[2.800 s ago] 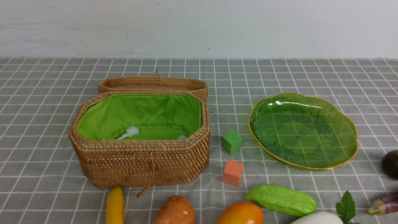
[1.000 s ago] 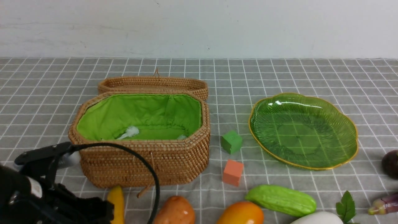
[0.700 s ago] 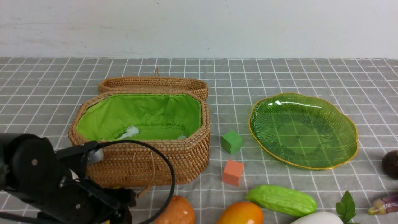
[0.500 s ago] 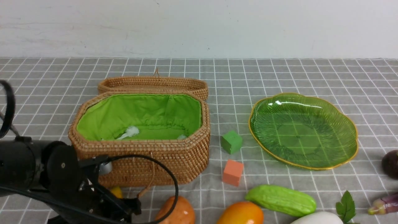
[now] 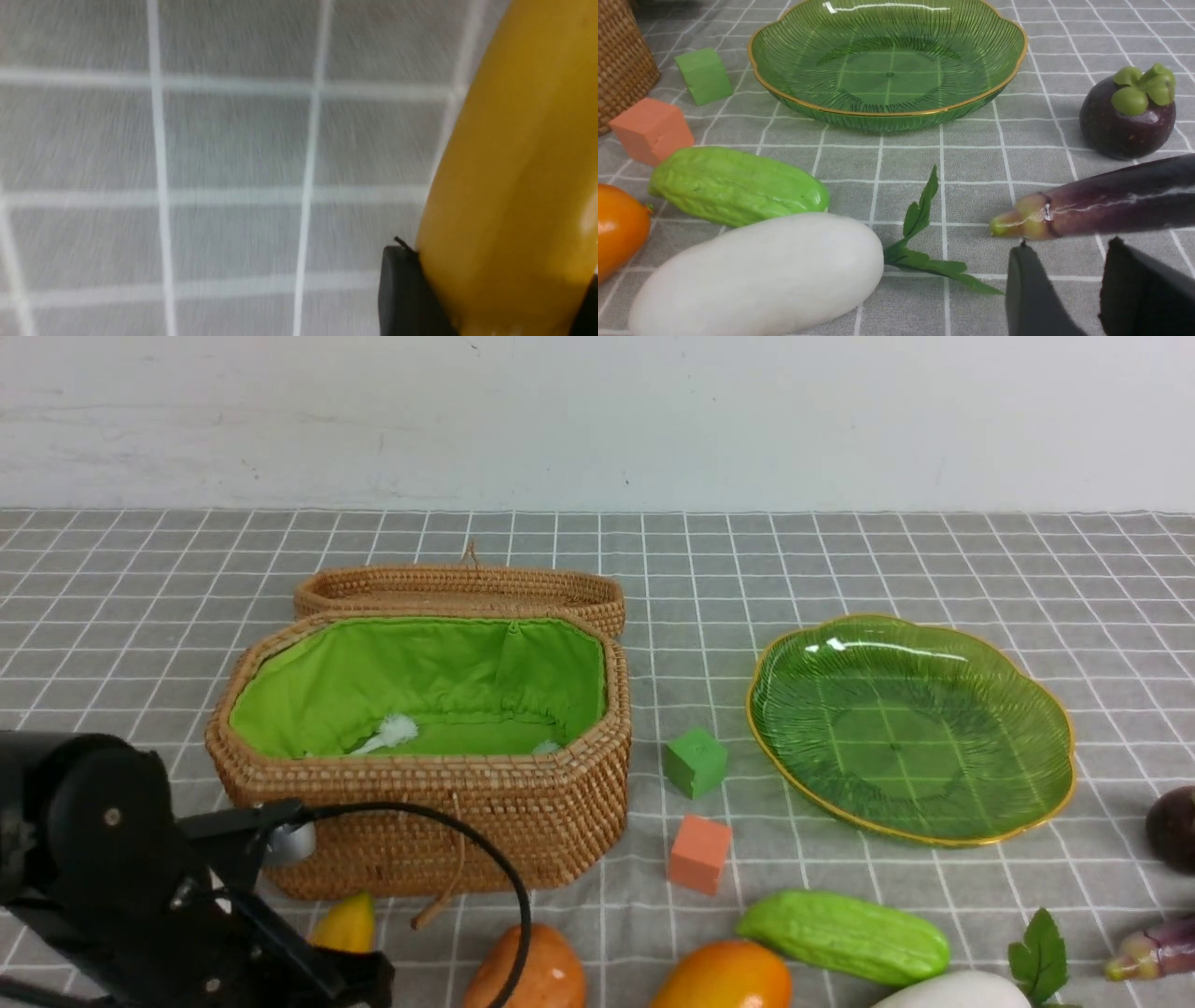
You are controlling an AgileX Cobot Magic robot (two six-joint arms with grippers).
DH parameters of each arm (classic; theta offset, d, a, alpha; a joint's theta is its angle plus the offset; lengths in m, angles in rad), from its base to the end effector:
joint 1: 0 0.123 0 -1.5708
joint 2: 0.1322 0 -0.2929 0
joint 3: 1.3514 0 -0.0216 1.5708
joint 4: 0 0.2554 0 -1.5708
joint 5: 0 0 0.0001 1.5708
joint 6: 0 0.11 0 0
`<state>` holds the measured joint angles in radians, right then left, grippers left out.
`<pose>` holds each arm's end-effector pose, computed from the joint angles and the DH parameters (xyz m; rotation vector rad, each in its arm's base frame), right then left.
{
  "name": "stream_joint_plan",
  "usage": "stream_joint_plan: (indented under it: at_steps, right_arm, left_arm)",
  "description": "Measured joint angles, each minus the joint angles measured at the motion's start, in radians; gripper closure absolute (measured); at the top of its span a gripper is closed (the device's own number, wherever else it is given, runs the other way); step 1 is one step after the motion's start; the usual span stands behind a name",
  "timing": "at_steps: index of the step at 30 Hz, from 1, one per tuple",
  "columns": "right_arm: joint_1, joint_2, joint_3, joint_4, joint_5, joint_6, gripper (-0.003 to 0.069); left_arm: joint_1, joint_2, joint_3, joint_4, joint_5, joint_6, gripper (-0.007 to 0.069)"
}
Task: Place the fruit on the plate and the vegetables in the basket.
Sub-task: Use the left arm to grab a banana and put it into the right plate
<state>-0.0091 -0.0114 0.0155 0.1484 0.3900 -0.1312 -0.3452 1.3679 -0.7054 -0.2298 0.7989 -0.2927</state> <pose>0.0668 0.0056 0.1682 -0.0244 1.8735 0.0507 0.2083 -0.0940 0.1882 -0.1375 2.9891 -0.3492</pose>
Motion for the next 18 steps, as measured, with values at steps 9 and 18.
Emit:
stream_joint_plan:
  at_steps: [9,18]
  right_arm:
    - [0.0,0.0,0.0,0.0,0.0,0.0,0.0418]
    - [0.0,0.0,0.0,0.0,0.0,0.0,0.0418]
  left_arm:
    - [0.0,-0.252,-0.107,0.003,0.305,0.051,0.0322]
    - [0.0,-0.28,-0.352,-0.006,0.262,0.084,0.0322]
